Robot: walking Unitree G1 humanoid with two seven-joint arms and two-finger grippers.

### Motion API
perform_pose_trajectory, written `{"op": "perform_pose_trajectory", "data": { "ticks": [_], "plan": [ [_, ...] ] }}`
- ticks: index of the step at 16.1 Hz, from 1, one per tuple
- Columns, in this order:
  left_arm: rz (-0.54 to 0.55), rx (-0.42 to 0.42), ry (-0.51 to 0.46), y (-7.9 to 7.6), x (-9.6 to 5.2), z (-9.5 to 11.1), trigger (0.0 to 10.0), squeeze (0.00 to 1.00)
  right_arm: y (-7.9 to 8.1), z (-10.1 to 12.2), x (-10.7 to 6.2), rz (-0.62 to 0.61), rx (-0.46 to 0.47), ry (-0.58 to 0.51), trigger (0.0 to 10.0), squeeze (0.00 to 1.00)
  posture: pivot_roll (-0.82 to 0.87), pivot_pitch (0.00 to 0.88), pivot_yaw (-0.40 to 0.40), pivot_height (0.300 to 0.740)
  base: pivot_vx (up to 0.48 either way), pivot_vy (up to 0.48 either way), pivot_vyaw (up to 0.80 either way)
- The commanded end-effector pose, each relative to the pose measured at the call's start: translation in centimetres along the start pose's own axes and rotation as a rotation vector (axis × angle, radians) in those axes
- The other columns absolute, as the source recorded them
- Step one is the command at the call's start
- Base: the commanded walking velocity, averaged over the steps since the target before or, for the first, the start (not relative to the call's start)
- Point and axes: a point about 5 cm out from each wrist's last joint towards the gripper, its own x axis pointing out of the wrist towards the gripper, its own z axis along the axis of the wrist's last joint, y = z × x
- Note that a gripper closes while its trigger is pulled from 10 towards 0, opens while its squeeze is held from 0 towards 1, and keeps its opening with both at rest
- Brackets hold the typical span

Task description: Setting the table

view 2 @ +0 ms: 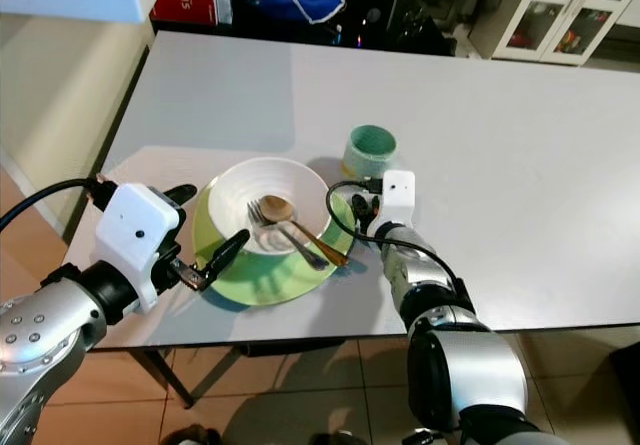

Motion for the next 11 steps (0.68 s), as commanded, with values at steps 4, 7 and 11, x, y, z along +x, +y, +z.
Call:
{"op": "perform_pose_trajectory", "data": {
  "ticks": [4, 7, 11],
  "plan": [
    [0.023, 0.014, -0.025, 0.5, 0.7, 0.2, 10.0, 0.0, -1.5, 1.0, -0.1, -0.043, -0.001, -0.016, 10.0, 1.0, 0.17, 0.048, -0.108, 0.74, 0.0, 0.0, 0.0],
    [0.056, 0.014, -0.053, 0.8, 1.2, 0.5, 10.0, 0.0, -1.8, 4.0, 0.1, -0.001, 0.053, -0.142, 10.0, 0.0, 0.15, 0.022, -0.121, 0.74, 0.0, 0.0, 0.0],
    [0.059, 0.006, -0.07, 0.7, 1.8, 0.5, 10.0, 0.0, -2.4, 5.5, -0.1, 0.017, 0.088, -0.244, 10.0, 0.0, 0.13, 0.012, -0.119, 0.74, 0.0, 0.0, 0.0]
  ]
}}
